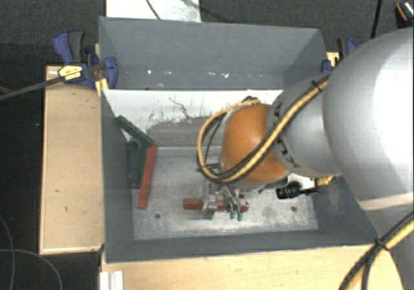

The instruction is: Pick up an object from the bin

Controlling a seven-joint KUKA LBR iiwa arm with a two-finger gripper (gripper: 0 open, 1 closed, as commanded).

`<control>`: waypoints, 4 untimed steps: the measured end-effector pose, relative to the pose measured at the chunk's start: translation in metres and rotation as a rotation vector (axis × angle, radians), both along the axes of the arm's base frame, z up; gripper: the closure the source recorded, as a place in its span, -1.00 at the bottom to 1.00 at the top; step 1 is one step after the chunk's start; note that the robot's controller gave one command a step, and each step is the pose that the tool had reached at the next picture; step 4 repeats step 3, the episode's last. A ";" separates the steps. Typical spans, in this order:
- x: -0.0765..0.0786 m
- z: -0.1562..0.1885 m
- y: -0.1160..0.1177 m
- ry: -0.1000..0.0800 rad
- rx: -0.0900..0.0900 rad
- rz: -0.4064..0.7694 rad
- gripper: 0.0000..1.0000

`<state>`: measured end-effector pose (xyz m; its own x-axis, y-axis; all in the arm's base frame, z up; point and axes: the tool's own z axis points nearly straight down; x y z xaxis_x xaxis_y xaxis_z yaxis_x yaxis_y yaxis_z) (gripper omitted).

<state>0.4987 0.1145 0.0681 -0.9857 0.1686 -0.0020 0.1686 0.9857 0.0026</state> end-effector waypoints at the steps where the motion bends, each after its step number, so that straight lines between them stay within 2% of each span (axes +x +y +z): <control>1: 0.001 0.008 0.001 -0.001 0.000 -0.006 1.00; 2: 0.003 0.112 0.001 -0.007 0.001 -0.001 1.00; 4: 0.004 0.126 0.002 -0.002 0.000 0.003 1.00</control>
Offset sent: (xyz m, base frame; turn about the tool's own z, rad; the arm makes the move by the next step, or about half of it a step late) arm -0.0001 0.0002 0.0078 0.0000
